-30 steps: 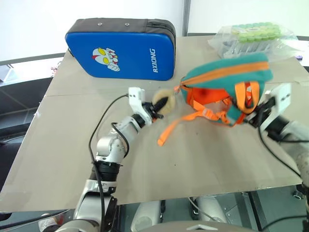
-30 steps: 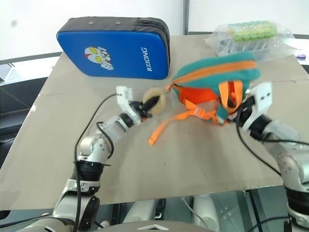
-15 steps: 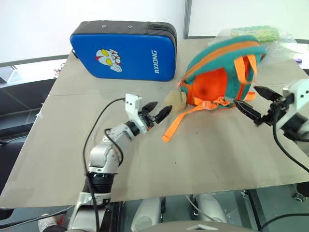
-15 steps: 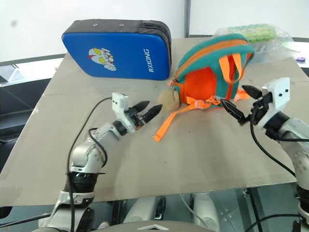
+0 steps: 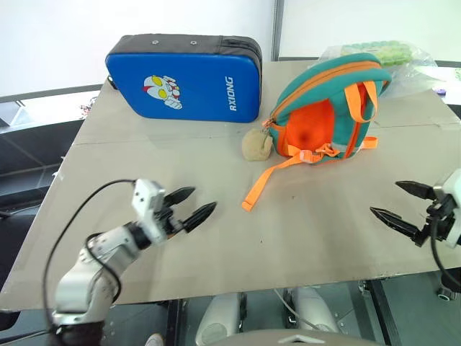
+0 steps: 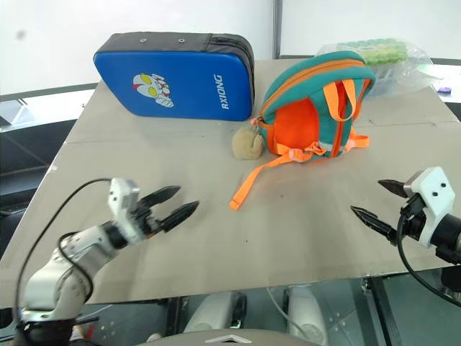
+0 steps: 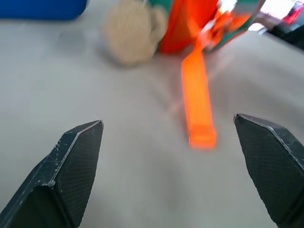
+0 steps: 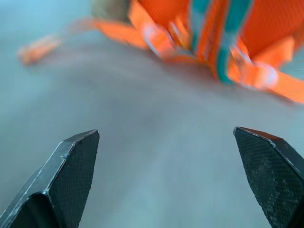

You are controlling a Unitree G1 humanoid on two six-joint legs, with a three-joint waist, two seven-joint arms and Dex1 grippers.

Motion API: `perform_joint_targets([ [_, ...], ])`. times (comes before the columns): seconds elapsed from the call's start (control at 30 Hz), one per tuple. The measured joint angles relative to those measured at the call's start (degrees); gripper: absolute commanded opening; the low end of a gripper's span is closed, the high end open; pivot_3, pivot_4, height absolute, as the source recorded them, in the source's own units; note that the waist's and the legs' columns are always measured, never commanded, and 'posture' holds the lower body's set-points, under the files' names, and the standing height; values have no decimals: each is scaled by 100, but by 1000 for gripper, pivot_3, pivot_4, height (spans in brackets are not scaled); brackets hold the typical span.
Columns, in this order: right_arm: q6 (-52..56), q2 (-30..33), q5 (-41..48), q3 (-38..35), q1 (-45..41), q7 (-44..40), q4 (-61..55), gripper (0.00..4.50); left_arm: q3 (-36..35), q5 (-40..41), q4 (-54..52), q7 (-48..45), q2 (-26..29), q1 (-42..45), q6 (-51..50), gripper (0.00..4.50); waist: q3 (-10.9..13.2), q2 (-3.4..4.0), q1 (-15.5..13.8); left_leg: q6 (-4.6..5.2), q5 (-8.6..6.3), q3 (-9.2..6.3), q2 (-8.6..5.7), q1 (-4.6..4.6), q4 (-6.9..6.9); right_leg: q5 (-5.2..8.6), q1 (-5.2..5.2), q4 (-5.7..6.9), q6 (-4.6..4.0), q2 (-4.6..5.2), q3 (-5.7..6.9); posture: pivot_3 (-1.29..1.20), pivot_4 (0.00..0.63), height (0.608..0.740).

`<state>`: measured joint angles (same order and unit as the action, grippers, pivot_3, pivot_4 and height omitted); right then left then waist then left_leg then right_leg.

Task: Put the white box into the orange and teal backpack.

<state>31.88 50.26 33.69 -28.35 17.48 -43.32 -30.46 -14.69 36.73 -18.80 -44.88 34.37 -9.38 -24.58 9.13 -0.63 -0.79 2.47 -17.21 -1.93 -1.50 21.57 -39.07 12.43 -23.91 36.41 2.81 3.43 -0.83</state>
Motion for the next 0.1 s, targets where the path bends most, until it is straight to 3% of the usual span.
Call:
perform_joint_targets([
  [0.1,-283,-133,-319,156,46,-34,76,4453,-204,24,-6,-109,31,-299,0,4500,0,0,-18,0,0,-2,-3,5,-4,-8,0,-2,14,0,6,0,150,740],
])
